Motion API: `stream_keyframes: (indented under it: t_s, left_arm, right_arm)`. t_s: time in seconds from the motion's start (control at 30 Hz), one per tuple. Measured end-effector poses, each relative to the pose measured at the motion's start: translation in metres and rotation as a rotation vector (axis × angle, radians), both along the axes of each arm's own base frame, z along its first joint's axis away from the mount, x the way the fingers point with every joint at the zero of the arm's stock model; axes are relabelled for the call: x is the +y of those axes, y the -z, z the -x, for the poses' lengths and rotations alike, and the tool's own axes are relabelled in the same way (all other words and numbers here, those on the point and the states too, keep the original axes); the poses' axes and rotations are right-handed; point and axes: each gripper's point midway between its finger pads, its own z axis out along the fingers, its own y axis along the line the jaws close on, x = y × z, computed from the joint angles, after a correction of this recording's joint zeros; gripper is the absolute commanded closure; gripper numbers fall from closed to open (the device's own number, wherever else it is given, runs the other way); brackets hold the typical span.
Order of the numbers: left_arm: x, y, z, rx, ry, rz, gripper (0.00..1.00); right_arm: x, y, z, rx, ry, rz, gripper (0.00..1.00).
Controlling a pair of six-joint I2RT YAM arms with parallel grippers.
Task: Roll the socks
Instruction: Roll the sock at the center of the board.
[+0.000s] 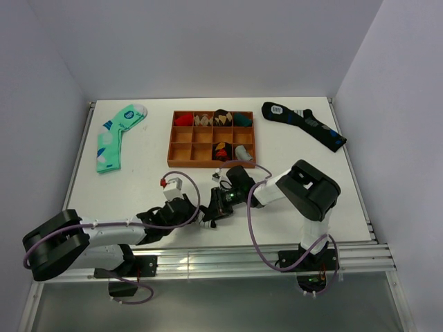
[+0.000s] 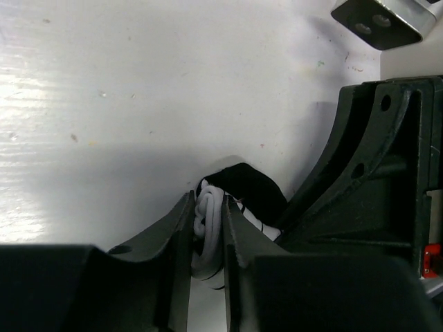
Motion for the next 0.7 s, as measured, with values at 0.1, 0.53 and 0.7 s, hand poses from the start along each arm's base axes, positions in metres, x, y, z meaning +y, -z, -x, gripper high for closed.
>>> stream_keyframes:
  t_s: [0.1, 0.53, 0.7]
  left_arm:
    - [-0.005, 0.001, -0.003, 0.004, 0.0, -0.016, 0.88]
    - [-0.024, 0.002, -0.013, 0.09, -0.014, -0.17, 1.0]
    - [-0.031, 0.003, -0.016, 0.111, -0.02, -0.195, 1.0]
  right_arm:
    - [-0.003, 0.0, 0.001, 0.003, 0.005, 0.005, 1.0]
    - [-0.021, -0.004, -0.012, -0.122, 0.134, 0.078, 0.68]
    - [-0.033, -0.008, -0.02, -0.217, 0.2, 0.106, 0.57]
